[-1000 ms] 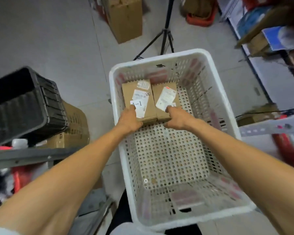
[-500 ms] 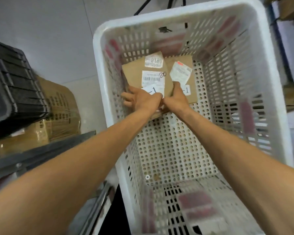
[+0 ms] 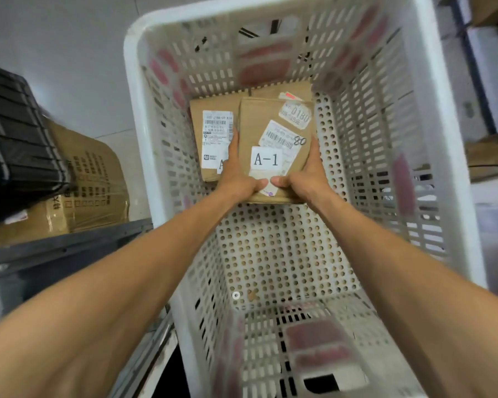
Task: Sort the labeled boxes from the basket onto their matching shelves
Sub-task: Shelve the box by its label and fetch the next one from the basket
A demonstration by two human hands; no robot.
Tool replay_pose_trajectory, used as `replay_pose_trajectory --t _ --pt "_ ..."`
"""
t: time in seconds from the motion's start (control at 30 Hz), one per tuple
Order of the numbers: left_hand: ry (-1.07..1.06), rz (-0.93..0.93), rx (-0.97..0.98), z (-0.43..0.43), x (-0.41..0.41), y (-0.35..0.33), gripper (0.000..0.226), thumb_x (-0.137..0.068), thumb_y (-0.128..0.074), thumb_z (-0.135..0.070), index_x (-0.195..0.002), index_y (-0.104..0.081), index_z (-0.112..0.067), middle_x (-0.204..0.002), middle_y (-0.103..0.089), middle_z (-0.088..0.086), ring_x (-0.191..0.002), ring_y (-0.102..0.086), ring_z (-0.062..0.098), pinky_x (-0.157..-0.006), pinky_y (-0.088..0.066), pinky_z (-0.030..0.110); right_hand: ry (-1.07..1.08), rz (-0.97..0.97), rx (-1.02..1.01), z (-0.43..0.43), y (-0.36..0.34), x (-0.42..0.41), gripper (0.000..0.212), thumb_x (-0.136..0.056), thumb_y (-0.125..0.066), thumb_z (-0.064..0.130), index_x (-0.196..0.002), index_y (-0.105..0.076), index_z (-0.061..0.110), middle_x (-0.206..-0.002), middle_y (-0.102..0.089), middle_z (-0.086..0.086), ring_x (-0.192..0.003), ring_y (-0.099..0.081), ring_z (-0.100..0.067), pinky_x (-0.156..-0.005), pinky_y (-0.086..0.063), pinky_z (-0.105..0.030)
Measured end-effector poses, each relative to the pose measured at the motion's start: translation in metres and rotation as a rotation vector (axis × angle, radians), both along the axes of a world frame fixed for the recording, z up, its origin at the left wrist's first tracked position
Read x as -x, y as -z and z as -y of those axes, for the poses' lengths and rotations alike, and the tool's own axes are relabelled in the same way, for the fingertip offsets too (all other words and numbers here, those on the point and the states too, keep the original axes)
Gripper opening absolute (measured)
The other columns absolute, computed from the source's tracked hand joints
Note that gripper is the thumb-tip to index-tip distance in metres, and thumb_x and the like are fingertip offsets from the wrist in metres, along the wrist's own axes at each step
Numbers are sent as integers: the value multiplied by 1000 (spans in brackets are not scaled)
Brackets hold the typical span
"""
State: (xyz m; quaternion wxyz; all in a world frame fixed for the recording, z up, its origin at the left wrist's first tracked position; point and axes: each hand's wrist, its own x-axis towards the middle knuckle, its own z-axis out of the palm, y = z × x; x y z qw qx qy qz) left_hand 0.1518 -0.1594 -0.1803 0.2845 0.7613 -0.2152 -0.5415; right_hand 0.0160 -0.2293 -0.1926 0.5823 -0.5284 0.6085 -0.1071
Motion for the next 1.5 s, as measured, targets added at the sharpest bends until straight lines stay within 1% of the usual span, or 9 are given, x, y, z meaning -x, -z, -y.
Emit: replay_pose_trajectory --t 0.3,0.47,0.57,0.73,0.97,1.07,1.2,1.33,1.5 --pt "-120 -31 188 -44 58 -72 100 -76 -73 2 -148 -12 -30 -135 -54 10 -120 -54 21 -103 -44 37 -51 61 63 -31 -70 62 114 -48 -86 -5 -143 -30 24 -127 -58 9 -119 -53 -13 -105 -43 -40" --pt "-114 42 314 -53 66 -156 107 -76 -75 -3 -151 -6 -37 -124 -54 -2 -108 -54 13 -84 -48 25 -85 145 195 -38 -168 79 121 -49 -86 -10 -148 -24 22 -121 -56 16 -120 -51 -10 -90 -44 -14" --pt "-89 48 422 -60 64 -208 117 -73 -78 -3 -150 1 -44 -114 -51 -19 -99 -54 -1 -67 -46 7 -123 214 303 -46 -231 82 121 -49 -84 -14 -149 -23 19 -135 -54 3 -125 -50 -14 -101 -45 -28" --pt "-3 85 652 -75 66 -292 115 -73 -77 -1 -152 -2 -34 -133 -53 -4 -124 -52 16 -104 -43 36 -114 259 503 -73 -321 87 126 -49 -80 -16 -153 -17 20 -124 -53 9 -110 -52 -2 -75 -42 0" --pt "117 81 864 -122 68 -372 107 -80 -74 -7 -150 -1 -42 -127 -52 -14 -105 -55 -13 -78 -49 8 -58 202 729 -134 -405 102 133 -49 -89 4 -153 -9 29 -147 -40 -1 -136 -37 -17 -112 -34 -43" --pt "181 125 902 -145 78 -400 106 -81 -74 -11 -149 0 -45 -132 -50 -7 -104 -53 -9 -81 -51 12 2 199 769 -165 -427 116 134 -50 -90 5 -154 -8 30 -148 -38 -3 -137 -36 -18 -113 -33 -45" --pt "216 138 963 -176 99 -422 105 -81 -74 -10 -149 -2 -44 -118 -50 -24 -97 -54 -21 -73 -50 8 19 188 842 -200 -451 143 133 -49 -92 5 -153 -11 26 -147 -40 -1 -135 -37 -16 -112 -33 -39" --pt "202 73 995 -214 132 -436 104 -81 -73 -6 -147 -5 -48 -130 -56 3 -111 -61 11 -88 -56 41 13 179 931 -245 -466 175 128 -51 -93 9 -151 -15 22 -138 -44 4 -130 -40 -15 -109 -35 -36" --pt "198 38 1002 -282 193 -429 100 -84 -70 -11 -147 -1 -48 -136 -53 7 -117 -58 20 -91 -54 45 -20 193 947 -314 -466 236 122 -53 -92 10 -150 -18 21 -136 -51 -5 -126 -48 -20 -104 -42 -46"
